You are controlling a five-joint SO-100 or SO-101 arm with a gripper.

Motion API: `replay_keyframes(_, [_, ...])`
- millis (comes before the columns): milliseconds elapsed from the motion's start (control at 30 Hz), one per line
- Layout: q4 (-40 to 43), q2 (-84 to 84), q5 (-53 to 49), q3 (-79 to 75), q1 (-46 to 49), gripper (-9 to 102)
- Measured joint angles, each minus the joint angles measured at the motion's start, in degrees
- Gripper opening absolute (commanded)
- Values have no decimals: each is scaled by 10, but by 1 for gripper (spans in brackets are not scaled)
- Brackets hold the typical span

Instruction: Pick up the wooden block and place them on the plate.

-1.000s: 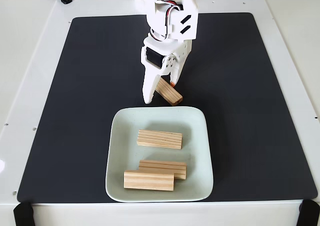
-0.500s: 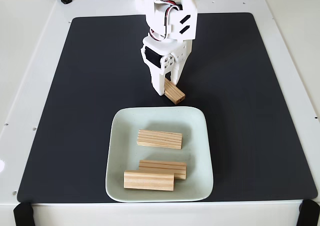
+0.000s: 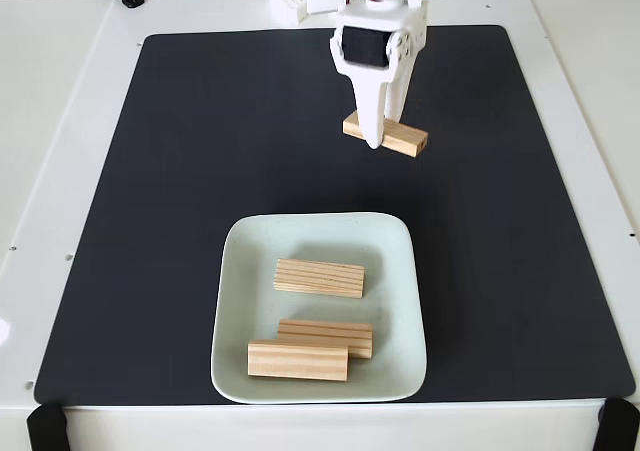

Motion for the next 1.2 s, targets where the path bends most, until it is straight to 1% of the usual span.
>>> replay_keyframes(100, [0, 95, -98, 59, 4, 0])
replay_keyframes(167, [0, 139, -187, 87, 6, 0])
replay_keyframes(200, [-6, 148, -232, 93, 22, 0])
replay_keyframes(267, [-39, 151, -316, 94, 53, 0])
replay_keyframes(333, [-90, 145, -373, 91, 85, 0])
replay_keyframes(467, [-195, 76, -451, 31, 125, 0])
replay_keyframes(567, [-214, -4, -473, -64, 127, 0])
replay_keyframes(667, [-189, -94, -479, -187, 127, 0])
replay_keyframes(833, [-90, -249, -495, -414, 127, 0])
replay_keyframes(967, [-30, -365, -500, -576, 127, 0])
replay_keyframes(1100, [18, -455, -501, -695, 127, 0])
replay_keyframes(1200, [30, -505, -501, -744, 127, 0])
